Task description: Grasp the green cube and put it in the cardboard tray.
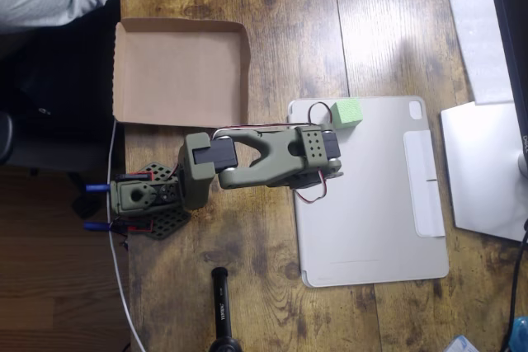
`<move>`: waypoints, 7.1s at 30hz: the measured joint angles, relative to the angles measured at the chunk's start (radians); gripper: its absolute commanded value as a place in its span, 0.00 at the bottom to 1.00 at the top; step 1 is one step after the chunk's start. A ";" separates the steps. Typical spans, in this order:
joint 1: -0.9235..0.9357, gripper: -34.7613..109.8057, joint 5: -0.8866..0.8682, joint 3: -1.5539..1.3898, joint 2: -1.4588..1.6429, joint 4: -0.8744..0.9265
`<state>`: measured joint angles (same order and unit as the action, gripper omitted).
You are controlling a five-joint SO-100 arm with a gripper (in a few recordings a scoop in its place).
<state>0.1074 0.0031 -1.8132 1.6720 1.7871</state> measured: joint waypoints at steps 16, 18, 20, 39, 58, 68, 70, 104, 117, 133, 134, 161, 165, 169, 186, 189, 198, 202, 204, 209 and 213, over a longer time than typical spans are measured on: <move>-0.067 0.24 -0.052 -0.017 0.048 -0.008; -0.067 0.24 -0.052 -0.017 0.048 -0.008; -0.067 0.24 -0.052 -0.017 0.048 -0.008; -0.067 0.24 -0.061 -0.018 0.067 -0.008; -0.247 0.30 -0.034 0.647 -0.086 -0.034; -0.471 0.42 -0.048 0.696 -0.158 -0.106; -0.479 0.43 -0.031 0.693 -0.172 -0.133; -0.325 0.48 0.071 0.968 -0.374 -0.137; -0.296 0.48 0.032 0.953 -0.457 -0.014; -0.325 0.51 0.041 1.246 -0.565 -0.011; -0.325 0.52 0.041 1.243 -0.575 -0.011; -0.272 0.52 0.078 0.785 -0.540 -0.390; -0.272 0.52 0.078 0.788 -0.532 -0.390; -0.272 0.48 0.078 0.787 -0.514 -0.390; -0.282 0.32 0.074 0.703 -0.425 -0.422; -0.282 0.31 0.074 0.703 -0.422 -0.422; -0.285 0.29 0.057 0.689 -0.413 -0.436; -0.359 0.28 0.034 0.643 -0.368 -0.407; -0.403 0.28 0.021 0.632 -0.347 -0.385; -0.583 0.28 0.012 0.600 -0.192 -0.313; -0.742 0.29 0.052 0.621 -0.037 -0.218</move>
<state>-0.6351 0.0552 -1.1919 1.6352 1.5693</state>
